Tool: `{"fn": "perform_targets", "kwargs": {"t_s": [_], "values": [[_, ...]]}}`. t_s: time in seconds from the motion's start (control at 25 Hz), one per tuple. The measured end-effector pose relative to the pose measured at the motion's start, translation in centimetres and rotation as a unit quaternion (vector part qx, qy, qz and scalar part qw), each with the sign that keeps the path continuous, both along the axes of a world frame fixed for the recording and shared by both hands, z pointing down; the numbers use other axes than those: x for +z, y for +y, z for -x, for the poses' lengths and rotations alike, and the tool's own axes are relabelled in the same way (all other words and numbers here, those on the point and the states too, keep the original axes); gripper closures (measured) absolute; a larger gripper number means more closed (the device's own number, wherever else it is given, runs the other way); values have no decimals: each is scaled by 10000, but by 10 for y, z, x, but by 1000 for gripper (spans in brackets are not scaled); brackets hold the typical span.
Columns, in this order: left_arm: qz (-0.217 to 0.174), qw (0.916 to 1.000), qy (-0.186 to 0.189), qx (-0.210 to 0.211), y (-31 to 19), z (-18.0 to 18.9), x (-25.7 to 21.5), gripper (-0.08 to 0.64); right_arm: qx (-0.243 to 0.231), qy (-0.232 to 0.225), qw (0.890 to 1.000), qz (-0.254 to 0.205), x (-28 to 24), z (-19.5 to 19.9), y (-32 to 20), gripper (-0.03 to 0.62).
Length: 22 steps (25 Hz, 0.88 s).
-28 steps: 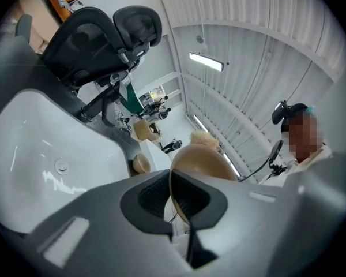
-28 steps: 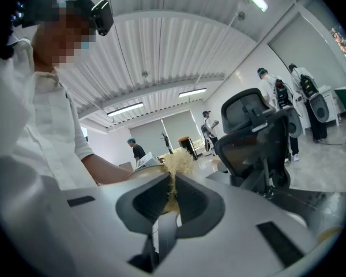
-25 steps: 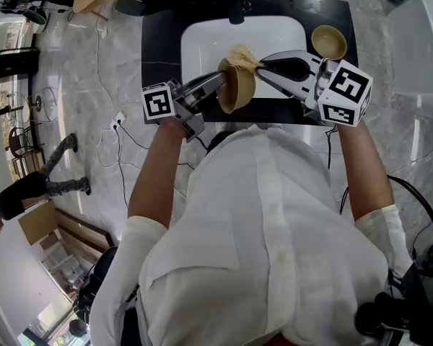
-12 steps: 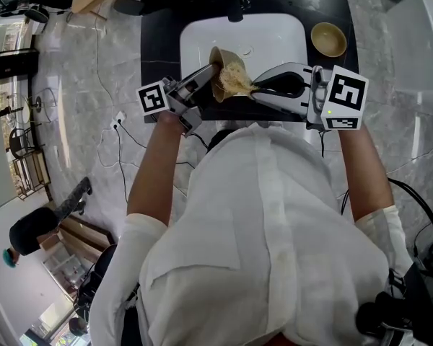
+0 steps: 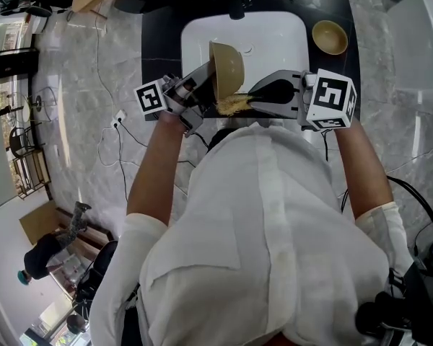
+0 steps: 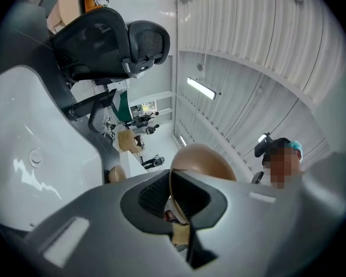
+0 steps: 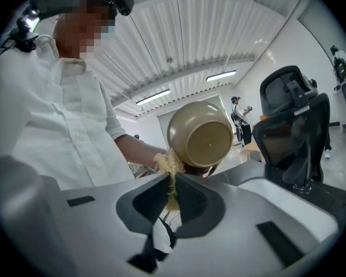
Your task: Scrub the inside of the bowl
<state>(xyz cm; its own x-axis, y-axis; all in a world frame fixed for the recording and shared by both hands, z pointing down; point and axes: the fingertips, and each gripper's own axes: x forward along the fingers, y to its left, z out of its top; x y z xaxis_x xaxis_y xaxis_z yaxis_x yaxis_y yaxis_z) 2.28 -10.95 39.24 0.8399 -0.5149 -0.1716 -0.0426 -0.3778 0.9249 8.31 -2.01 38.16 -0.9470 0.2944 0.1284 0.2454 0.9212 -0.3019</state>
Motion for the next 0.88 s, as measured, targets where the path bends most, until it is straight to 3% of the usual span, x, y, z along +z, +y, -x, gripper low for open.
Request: {"fn": "perform_targets", "kwargs": {"t_s": [0.2,0.4,0.6,0.68,0.8,0.88], "values": [[-144,9989,36,448,14,-15,-6,545,140,398,9989,-216,15,6,-10,566],[-402,9917,-694,1000,33,-28,3,545,504,864,9942,-405,30,3,-30,566],[-399,9883,-987,1091,36,-28,14,545,812,1069,9896,-512,36,0,-45,566],[-405,9865,-1118,1126,38,-28,16,545,1028,1032,9882,-474,32,-4,-54,566],[-380,9810,-1434,1252,42,-28,27,545,1299,634,9891,-278,14,-9,-67,566],[-328,9818,-1414,1222,43,-27,32,545,1262,439,9908,-217,6,-12,-67,566]]}}
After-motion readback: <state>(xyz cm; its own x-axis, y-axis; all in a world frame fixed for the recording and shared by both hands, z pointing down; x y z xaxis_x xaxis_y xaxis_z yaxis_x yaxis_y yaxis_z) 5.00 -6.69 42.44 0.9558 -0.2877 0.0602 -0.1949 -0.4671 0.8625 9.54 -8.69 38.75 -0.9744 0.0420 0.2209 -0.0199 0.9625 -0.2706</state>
